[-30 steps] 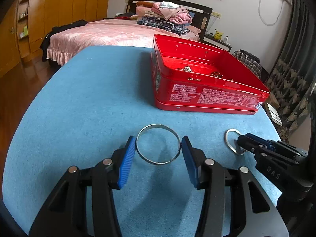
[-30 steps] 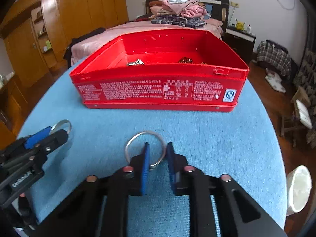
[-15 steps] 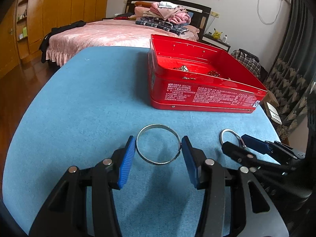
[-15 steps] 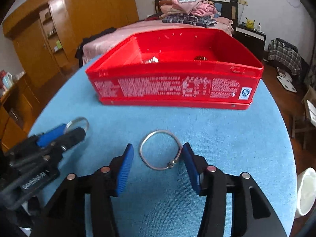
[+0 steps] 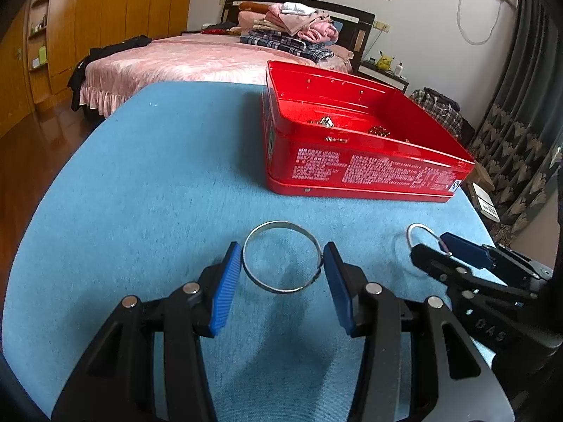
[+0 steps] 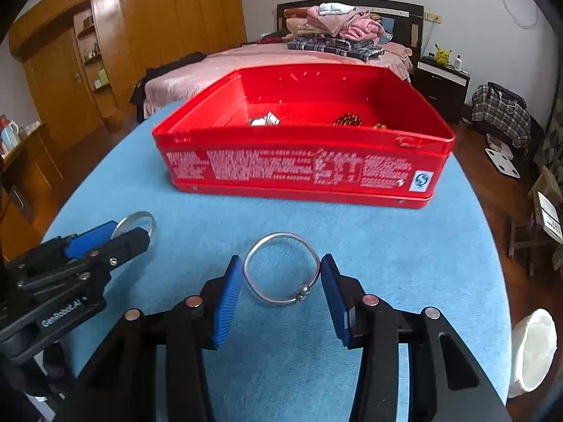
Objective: Organize jewelry
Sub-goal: 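Carry both silver bangles into the red tin and open both grippers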
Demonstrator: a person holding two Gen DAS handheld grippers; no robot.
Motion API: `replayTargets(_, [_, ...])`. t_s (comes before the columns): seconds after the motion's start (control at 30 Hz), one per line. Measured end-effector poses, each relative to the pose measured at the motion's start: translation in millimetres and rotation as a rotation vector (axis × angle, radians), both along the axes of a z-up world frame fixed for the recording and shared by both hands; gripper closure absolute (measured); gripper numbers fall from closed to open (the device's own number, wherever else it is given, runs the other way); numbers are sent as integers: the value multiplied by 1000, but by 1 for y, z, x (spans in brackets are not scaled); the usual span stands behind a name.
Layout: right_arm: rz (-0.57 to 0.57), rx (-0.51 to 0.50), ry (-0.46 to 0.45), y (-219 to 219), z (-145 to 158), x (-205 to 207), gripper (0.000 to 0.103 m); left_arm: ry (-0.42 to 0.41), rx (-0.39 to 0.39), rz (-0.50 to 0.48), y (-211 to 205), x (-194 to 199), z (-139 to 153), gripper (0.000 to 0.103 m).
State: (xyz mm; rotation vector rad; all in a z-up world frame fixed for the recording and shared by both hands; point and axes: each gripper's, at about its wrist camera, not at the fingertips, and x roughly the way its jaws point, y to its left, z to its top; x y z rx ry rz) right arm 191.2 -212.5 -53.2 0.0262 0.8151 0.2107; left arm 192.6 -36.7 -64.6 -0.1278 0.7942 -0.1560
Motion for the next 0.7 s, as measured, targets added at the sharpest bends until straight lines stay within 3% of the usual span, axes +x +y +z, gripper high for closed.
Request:
replayTargets(0.37, [-11,34,-96,-23,46,-4,58,-75,-22,-29,-13,8,32,57])
replayTargets(0.7, [-15,38,-187,-35,89,44,58,-187,-37,-69,-42,58,81,57])
